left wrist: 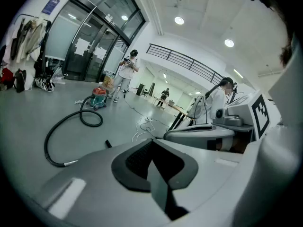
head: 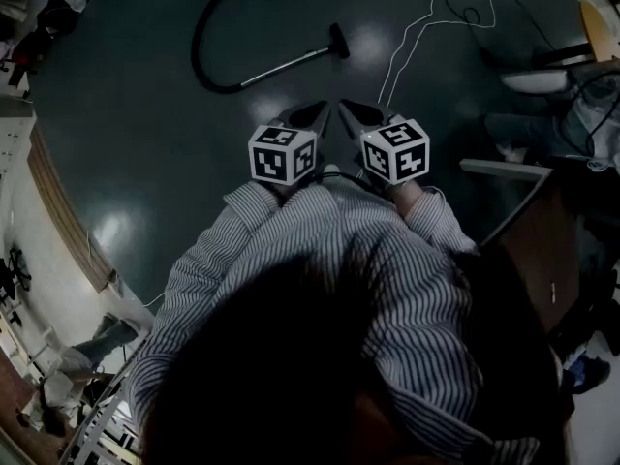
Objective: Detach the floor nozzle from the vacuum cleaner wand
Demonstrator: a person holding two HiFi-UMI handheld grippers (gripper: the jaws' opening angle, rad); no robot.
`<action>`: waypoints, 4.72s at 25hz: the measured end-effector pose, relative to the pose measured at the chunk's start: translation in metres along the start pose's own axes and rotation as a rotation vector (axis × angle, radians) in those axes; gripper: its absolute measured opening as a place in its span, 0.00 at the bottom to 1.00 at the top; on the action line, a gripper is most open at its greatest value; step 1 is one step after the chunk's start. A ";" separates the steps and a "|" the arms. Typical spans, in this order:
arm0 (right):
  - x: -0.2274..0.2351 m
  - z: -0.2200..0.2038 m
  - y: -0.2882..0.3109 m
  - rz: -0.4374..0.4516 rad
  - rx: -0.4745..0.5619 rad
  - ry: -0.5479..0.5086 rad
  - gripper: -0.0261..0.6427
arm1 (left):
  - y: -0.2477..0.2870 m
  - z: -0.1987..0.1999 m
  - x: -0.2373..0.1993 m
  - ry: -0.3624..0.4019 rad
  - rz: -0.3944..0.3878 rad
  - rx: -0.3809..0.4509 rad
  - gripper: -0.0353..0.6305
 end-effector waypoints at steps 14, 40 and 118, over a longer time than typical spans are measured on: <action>0.011 -0.002 0.003 0.016 -0.015 0.006 0.04 | 0.010 0.003 0.005 0.053 0.002 -0.022 0.06; 0.063 -0.013 -0.017 0.119 0.010 0.107 0.04 | 0.052 0.005 0.033 0.008 0.003 -0.008 0.06; 0.214 0.209 0.282 0.145 -0.155 0.210 0.04 | 0.185 0.196 -0.295 -0.206 0.010 -0.130 0.06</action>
Point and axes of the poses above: the fingertips, and each gripper's own axes: y forward along the fingers, x to its right, z out of its top, the point moved 10 cm from there along -y, backward along the fingers, and after that the axes turned 8 degrees about -x, right-handed, at the moved point
